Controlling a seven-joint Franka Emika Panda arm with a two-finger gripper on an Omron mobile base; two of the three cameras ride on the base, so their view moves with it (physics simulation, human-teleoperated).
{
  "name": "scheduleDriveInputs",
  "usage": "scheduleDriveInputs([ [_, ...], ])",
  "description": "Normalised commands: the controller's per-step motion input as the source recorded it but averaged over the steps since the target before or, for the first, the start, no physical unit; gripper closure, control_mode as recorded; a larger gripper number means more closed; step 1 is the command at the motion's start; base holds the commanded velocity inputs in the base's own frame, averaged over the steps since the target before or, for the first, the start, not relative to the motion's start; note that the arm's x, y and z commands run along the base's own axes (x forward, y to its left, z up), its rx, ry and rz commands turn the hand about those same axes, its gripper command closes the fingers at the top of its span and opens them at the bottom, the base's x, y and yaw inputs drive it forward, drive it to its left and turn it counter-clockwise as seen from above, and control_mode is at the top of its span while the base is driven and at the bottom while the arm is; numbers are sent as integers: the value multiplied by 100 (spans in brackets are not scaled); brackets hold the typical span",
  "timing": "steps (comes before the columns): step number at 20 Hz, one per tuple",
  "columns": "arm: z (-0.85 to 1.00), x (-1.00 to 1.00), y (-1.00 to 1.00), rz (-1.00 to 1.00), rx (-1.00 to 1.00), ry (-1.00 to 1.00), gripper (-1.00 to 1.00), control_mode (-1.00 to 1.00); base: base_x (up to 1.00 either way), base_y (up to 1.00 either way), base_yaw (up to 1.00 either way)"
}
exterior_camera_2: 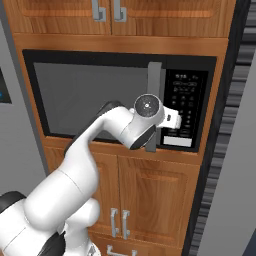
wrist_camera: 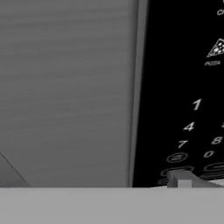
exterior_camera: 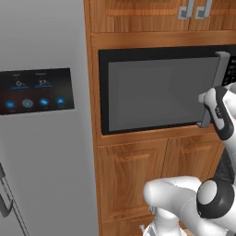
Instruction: Place the sponge inside the microwave to prepare for sanitizing.
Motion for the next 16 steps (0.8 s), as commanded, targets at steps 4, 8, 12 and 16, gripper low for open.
scheduleDriveInputs([
  [4,-2,14,7,1,0,-3,100,-100,0,0,0],
  [8,0,22,2,4,0,0,100,-100,0,0,0],
  [12,0,0,1,3,0,0,100,-100,0,0,0],
  [16,0,-39,0,0,-1,0,100,-100,0,0,0],
])
